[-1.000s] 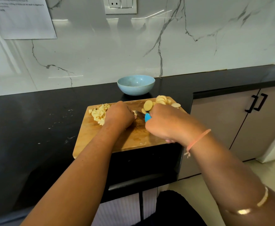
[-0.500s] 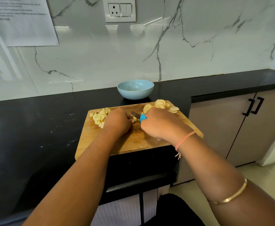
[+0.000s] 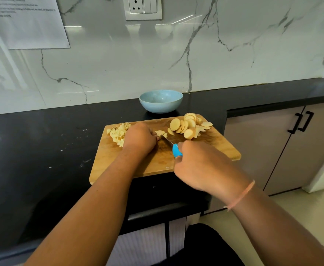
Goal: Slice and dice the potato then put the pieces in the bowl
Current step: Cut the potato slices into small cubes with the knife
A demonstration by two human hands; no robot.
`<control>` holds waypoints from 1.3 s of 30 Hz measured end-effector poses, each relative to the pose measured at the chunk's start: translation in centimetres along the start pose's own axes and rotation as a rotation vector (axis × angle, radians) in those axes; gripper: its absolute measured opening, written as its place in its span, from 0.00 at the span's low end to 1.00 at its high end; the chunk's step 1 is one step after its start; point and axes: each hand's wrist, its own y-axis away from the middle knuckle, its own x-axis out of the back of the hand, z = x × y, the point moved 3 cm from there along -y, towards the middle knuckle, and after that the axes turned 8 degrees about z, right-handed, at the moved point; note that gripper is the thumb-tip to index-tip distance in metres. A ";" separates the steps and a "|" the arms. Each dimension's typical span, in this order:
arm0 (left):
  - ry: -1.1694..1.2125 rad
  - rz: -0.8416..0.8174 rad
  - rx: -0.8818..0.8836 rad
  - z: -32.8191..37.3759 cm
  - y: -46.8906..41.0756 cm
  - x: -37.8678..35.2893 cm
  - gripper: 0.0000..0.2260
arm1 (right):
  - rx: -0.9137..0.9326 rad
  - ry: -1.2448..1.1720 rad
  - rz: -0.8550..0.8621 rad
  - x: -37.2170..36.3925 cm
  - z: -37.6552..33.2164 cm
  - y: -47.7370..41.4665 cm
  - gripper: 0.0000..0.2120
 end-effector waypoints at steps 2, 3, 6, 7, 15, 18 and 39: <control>0.013 0.005 -0.005 0.0 0.0 0.0 0.09 | -0.016 -0.003 0.008 0.2 0.4 0.3 0.17; 0.017 0.003 -0.003 0.0 0.0 0.0 0.09 | -0.028 -0.017 0.019 0.3 0.7 0.2 0.18; 0.061 -0.033 0.005 -0.3 -0.1 0.1 0.09 | -0.044 -0.078 0.052 0.7 1.3 -0.4 0.19; 0.073 -0.058 0.000 -0.4 -0.2 0.3 0.09 | -0.044 -0.096 0.063 0.8 1.4 -0.6 0.18; 0.156 -0.083 0.048 -1.0 -0.4 0.5 0.07 | -0.049 -0.130 0.070 -0.1 0.8 -2.2 0.17; 0.145 -0.073 0.060 -0.8 -0.4 0.3 0.07 | -0.057 -0.128 0.070 -0.3 0.8 -2.7 0.17; 0.113 -0.048 0.058 0.0 0.4 0.8 0.10 | -0.039 -0.044 0.002 -1.7 -1.4 -3.9 0.14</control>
